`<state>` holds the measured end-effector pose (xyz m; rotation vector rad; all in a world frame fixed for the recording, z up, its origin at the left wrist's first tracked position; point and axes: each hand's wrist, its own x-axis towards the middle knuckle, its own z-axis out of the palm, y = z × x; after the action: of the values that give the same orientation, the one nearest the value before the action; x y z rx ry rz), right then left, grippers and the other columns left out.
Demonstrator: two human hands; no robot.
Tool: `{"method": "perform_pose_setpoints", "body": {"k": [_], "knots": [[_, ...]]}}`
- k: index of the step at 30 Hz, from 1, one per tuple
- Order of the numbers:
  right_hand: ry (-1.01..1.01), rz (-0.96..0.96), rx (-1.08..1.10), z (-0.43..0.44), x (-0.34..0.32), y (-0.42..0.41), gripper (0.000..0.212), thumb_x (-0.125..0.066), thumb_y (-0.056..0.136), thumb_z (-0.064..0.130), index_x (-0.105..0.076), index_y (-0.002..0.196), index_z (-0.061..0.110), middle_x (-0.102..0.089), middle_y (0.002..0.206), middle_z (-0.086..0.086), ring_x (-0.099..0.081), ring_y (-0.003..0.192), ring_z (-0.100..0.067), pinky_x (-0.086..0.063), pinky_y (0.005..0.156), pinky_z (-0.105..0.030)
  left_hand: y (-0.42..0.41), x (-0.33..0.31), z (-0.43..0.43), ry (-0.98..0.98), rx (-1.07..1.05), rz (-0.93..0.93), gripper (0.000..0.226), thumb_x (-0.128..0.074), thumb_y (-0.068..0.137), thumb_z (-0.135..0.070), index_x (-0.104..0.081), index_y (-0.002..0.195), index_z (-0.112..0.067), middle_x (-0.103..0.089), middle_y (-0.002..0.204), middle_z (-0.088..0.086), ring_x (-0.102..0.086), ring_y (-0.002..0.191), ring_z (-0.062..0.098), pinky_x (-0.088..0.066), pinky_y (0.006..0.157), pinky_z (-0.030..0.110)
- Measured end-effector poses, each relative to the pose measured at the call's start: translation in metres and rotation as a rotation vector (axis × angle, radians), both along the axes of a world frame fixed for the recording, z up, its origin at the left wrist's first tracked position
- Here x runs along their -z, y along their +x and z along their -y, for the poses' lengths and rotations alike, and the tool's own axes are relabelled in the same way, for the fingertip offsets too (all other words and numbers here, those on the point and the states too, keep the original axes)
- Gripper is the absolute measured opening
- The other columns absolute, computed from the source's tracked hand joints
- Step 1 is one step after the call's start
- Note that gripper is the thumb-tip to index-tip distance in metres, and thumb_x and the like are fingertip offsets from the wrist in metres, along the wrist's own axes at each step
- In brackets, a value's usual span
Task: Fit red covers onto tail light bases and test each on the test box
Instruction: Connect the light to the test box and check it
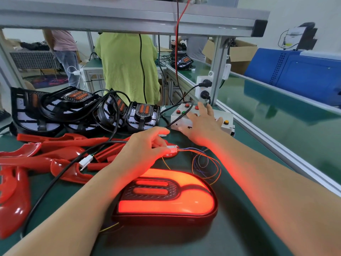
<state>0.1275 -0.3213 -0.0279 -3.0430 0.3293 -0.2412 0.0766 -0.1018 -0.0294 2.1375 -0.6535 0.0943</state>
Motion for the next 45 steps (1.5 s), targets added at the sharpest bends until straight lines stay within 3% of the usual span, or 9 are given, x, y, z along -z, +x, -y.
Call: {"method": "perform_pose_setpoints", "body": {"k": [6, 11, 19, 25, 34, 37, 41, 43, 45], "knots": [[0.035, 0.013, -0.039, 0.004, -0.005, 0.0, 0.064, -0.045, 0.092, 0.066, -0.037, 0.148, 0.035, 0.008, 0.166, 0.001, 0.016, 0.151, -0.027, -0.012, 0.111, -0.071, 0.0, -0.003, -0.001, -0.005, 0.018, -0.015, 0.04, -0.077, 0.083, -0.024, -0.064, 0.12, -0.03, -0.07, 0.082, -0.019, -0.061, 0.073, -0.006, -0.044, 0.058, 0.012], [0.046, 0.002, -0.035, 0.004, -0.008, -0.002, 0.063, -0.046, 0.093, 0.064, -0.038, 0.148, 0.034, 0.009, 0.166, 0.0, 0.016, 0.151, -0.026, -0.013, 0.111, -0.07, -0.003, -0.005, -0.003, -0.008, 0.015, 0.004, 0.039, -0.076, 0.084, -0.017, -0.065, 0.12, -0.027, -0.071, 0.08, -0.014, -0.061, 0.078, -0.006, -0.039, 0.071, 0.001], [0.027, -0.006, -0.008, -0.001, -0.005, -0.002, 0.066, -0.041, 0.092, 0.068, -0.035, 0.149, 0.036, 0.006, 0.166, 0.002, 0.011, 0.151, -0.028, -0.013, 0.111, -0.07, -0.001, -0.004, -0.002, -0.006, 0.005, -0.016, 0.041, -0.079, 0.082, -0.03, -0.063, 0.119, -0.034, -0.072, 0.083, -0.018, -0.063, 0.071, -0.007, -0.044, 0.069, 0.016], [0.023, -0.011, -0.005, -0.002, -0.006, -0.002, 0.062, -0.04, 0.094, 0.064, -0.035, 0.149, 0.036, 0.005, 0.165, 0.001, 0.01, 0.151, -0.028, -0.013, 0.111, -0.07, -0.002, -0.005, -0.002, 0.002, -0.007, -0.004, 0.042, -0.08, 0.08, -0.032, -0.063, 0.118, -0.036, -0.071, 0.084, -0.022, -0.064, 0.08, -0.007, -0.042, 0.071, 0.003], [0.05, 0.04, -0.061, 0.005, -0.007, -0.01, 0.071, -0.051, 0.094, 0.056, -0.023, 0.154, 0.032, 0.006, 0.166, -0.001, 0.01, 0.152, -0.027, -0.013, 0.116, -0.063, -0.002, -0.002, -0.003, -0.004, 0.015, 0.004, 0.04, -0.076, 0.084, -0.02, -0.064, 0.12, -0.031, -0.069, 0.082, -0.019, -0.062, 0.079, -0.002, -0.042, 0.073, 0.008], [0.036, 0.098, -0.096, -0.001, -0.011, -0.023, 0.061, -0.051, 0.095, 0.051, -0.036, 0.15, 0.028, -0.009, 0.165, -0.003, 0.002, 0.152, -0.027, -0.013, 0.12, -0.055, -0.001, -0.001, -0.002, -0.008, 0.023, -0.007, 0.036, -0.076, 0.083, -0.02, -0.065, 0.116, -0.032, -0.069, 0.081, -0.019, -0.062, 0.076, -0.003, -0.043, 0.073, 0.011], [0.268, 0.265, -0.255, -0.019, -0.026, -0.046, 0.028, -0.05, 0.097, 0.031, -0.071, 0.109, 0.017, -0.066, 0.117, -0.001, -0.054, 0.116, -0.022, -0.042, 0.097, -0.036, 0.0, 0.0, -0.003, -0.013, 0.011, -0.013, 0.025, -0.077, 0.083, -0.019, -0.07, 0.104, -0.031, -0.07, 0.082, -0.012, -0.062, 0.079, -0.005, -0.042, 0.073, 0.003], [0.46, 0.266, -0.334, -0.029, -0.034, -0.061, 0.025, -0.05, 0.097, 0.025, -0.072, 0.091, 0.013, -0.066, 0.078, 0.011, -0.058, 0.079, -0.006, -0.041, 0.07, -0.021, 0.0, -0.001, -0.003, -0.013, 0.0, -0.018, 0.015, -0.077, 0.083, -0.019, -0.073, 0.095, -0.027, -0.071, 0.082, -0.01, -0.063, 0.078, -0.005, -0.043, 0.07, 0.004], [0.512, 0.147, -0.395, -0.037, -0.037, -0.077, 0.022, -0.053, 0.097, 0.028, -0.073, 0.093, 0.019, -0.061, 0.071, 0.018, -0.055, 0.07, 0.003, -0.035, 0.06, -0.013, -0.001, -0.003, -0.003, -0.037, -0.002, -0.041, 0.009, -0.076, 0.084, -0.018, -0.073, 0.087, -0.026, -0.072, 0.079, -0.009, -0.064, 0.069, 0.001, -0.047, 0.061, 0.009]]}}
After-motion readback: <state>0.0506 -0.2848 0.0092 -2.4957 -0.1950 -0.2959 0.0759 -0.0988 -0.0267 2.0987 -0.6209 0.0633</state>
